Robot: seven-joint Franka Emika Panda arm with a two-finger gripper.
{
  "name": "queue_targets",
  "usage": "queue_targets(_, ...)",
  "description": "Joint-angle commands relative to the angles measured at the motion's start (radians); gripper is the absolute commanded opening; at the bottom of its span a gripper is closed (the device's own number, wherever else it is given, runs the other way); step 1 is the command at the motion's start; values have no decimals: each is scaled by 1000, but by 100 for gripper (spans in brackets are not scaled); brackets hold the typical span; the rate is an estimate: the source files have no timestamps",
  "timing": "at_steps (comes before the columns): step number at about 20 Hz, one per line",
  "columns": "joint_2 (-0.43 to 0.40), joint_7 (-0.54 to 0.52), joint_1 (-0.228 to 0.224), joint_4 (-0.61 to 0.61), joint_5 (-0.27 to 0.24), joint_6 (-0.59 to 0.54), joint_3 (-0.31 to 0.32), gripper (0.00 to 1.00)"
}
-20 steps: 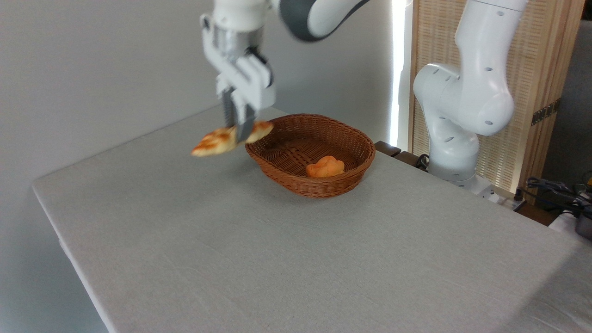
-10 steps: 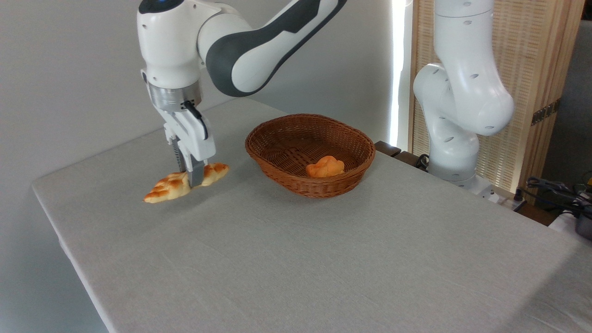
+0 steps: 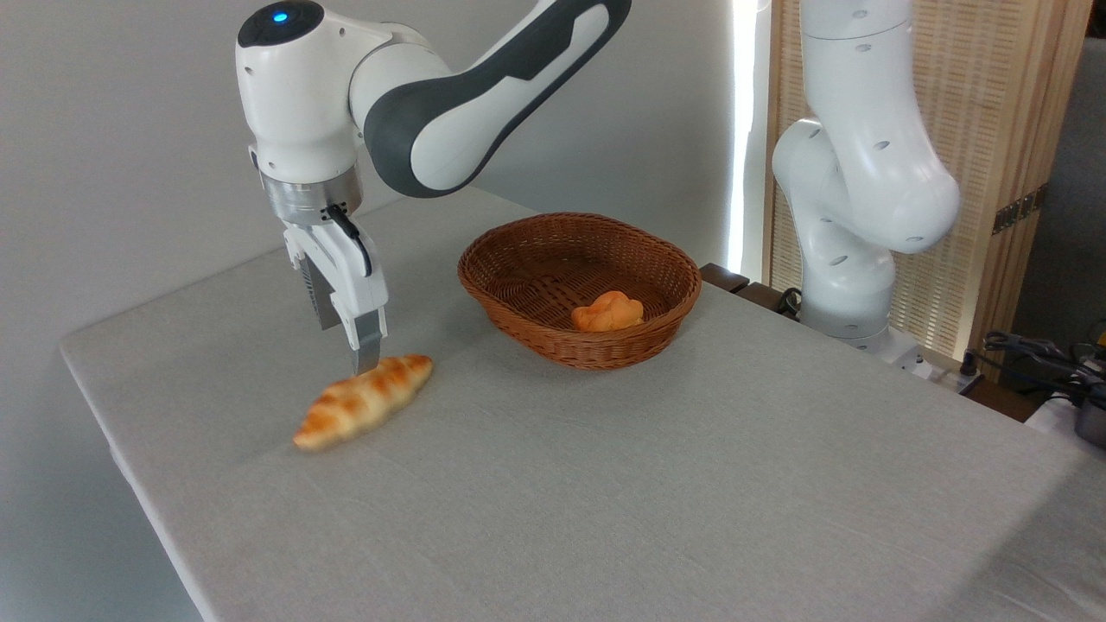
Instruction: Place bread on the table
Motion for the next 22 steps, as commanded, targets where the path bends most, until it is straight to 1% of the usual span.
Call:
queue_targets(1, 3, -12, -5, 23, 13, -28, 6, 100)
queue_targets(3, -23, -12, -2, 23, 13, -38, 9, 100)
queue_targets(4, -32, -12, 0, 27, 25, -57, 10, 100)
queue_targets(5, -52, -17, 2, 45, 60, -86, 15, 100)
queue_targets(6, -72, -31, 14, 65, 102, -130, 12, 100)
queue_targets(7, -81, -37, 30, 74, 120, -153, 4, 100)
queue_targets(8, -99, -40, 60, 101, 146, -211, -5, 100)
queue_targets(9, -109, -38, 72, 115, 154, -241, -8, 100)
queue_targets(10, -118, -34, 89, 138, 171, -296, -11, 100)
queue_targets(11, -123, -31, 95, 151, 180, -320, -9, 100)
queue_targets(13, -123, -31, 116, 194, 220, -369, -8, 100)
queue_targets(15, -117, -20, 126, 246, 248, -412, 6, 100)
queue_targets(17, -113, 38, 149, 269, 240, -425, 26, 100)
queue_targets(19, -113, 66, 170, 283, 236, -463, 26, 100)
queue_targets(22, -112, 66, 170, 283, 239, -477, 26, 100)
